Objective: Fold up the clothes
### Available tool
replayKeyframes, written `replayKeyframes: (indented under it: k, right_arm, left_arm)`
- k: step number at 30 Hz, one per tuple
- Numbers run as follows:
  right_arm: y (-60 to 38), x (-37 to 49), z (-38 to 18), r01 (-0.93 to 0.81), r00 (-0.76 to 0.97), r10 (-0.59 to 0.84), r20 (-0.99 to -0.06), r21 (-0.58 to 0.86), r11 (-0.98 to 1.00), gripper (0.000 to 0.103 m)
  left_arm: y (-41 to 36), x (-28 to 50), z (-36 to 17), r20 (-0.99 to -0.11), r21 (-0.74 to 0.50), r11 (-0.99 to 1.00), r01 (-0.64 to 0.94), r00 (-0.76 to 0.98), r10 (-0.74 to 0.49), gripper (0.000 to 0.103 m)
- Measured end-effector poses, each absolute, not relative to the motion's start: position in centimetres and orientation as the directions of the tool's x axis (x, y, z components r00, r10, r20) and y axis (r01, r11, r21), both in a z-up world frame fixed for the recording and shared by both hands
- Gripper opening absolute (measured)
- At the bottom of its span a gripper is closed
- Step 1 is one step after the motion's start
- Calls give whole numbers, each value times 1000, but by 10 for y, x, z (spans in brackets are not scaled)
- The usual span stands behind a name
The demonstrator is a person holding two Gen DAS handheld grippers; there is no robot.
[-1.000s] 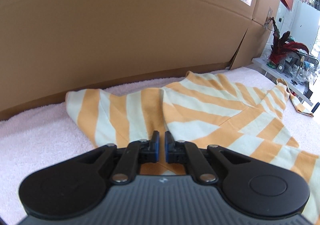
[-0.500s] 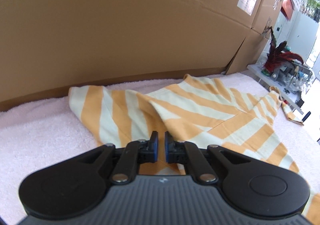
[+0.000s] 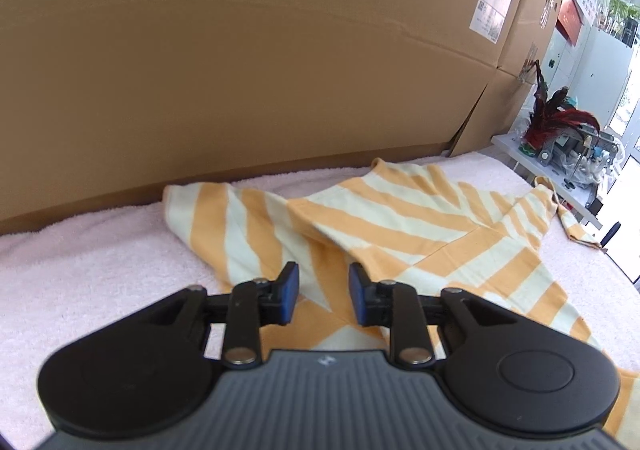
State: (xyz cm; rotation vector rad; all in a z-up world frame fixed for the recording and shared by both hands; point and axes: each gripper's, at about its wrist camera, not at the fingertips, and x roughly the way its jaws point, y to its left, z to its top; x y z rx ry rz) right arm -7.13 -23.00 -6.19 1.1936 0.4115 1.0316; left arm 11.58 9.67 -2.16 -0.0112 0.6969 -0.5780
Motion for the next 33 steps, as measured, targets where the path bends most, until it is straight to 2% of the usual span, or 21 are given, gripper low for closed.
replayKeyframes:
  k: [2,6,10,13,19,28,30,32,33]
  right_arm:
    - [-232,-72,-63,-435,509,827,240,901,6,8]
    - [-237,-76,-64,-444,512,825,238,896,17,8]
    - [-240,-80,-62,-458,517,822,241,889,27,8]
    - [-238,-79,-64,-452,514,824,238,892,25,8]
    - [-236,-84,-61,-465,524,824,214,883,66,8]
    - [-232,-90,-62,-482,527,826,201,871,96,8]
    - [-229,-89,-63,-481,521,830,200,872,91,8]
    - [-226,-89,-63,-481,515,834,199,872,89,8]
    - [-226,-89,-62,-483,514,834,199,871,90,8]
  left_arm:
    - [97,115,-21,-603,-200,843,499,615,-507,30]
    - [104,115,-18,-598,-202,852,483,628,-498,31]
    - [112,120,-18,-598,-260,853,452,619,-510,24]
    - [105,122,-21,-611,-285,845,452,594,-523,24]
    - [98,122,-23,-591,-331,828,453,584,-556,33]
    - [117,118,-18,-596,-340,845,413,600,-533,33]
    - [114,119,-21,-604,-342,845,412,592,-533,38]
    - [109,120,-25,-610,-329,848,415,593,-527,48]
    - [106,121,-27,-610,-324,850,415,595,-523,48]
